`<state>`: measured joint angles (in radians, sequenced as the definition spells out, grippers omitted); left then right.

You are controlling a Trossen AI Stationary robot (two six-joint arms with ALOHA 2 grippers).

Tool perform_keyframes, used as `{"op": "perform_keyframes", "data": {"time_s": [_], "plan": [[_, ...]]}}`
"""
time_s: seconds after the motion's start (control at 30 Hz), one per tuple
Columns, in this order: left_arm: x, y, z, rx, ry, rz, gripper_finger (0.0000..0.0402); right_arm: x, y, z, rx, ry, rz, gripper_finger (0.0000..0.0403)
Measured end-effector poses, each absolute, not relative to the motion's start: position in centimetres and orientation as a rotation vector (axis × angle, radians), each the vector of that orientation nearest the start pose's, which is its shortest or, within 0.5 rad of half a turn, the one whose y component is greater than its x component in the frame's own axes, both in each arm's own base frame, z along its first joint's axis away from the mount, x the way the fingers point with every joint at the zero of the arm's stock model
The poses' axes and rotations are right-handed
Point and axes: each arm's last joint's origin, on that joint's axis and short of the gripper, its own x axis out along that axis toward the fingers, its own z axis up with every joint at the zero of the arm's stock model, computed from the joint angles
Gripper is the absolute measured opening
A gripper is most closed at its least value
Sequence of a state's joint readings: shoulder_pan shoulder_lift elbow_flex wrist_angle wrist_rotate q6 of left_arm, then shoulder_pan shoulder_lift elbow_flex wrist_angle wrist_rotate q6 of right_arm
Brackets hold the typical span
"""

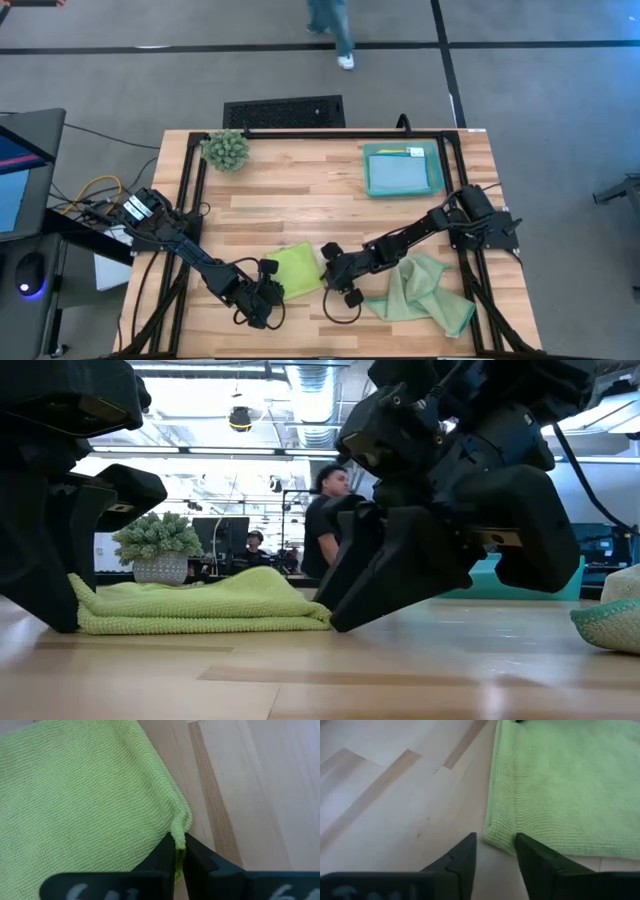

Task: Fold microfiber towels
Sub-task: Stack the green microfiber cloth on top of the blue microfiber cloth in the blue bin

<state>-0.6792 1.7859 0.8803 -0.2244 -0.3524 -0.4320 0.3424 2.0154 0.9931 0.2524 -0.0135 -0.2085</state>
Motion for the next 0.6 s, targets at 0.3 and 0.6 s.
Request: {"op": "perform_keyframes", "data": {"time_s": [0.3,0.6], "plan": [[25.31,-19.09,12.01,0.155,0.996,-0.076,0.0007,35.81,12.65,9.54,-0.324,0.748,0.397,0.0028],[25.38,-19.15,12.04,0.149,0.988,-0.079,0.0007,35.65,12.71,9.43,-0.325,0.763,0.41,0.0006]]}}
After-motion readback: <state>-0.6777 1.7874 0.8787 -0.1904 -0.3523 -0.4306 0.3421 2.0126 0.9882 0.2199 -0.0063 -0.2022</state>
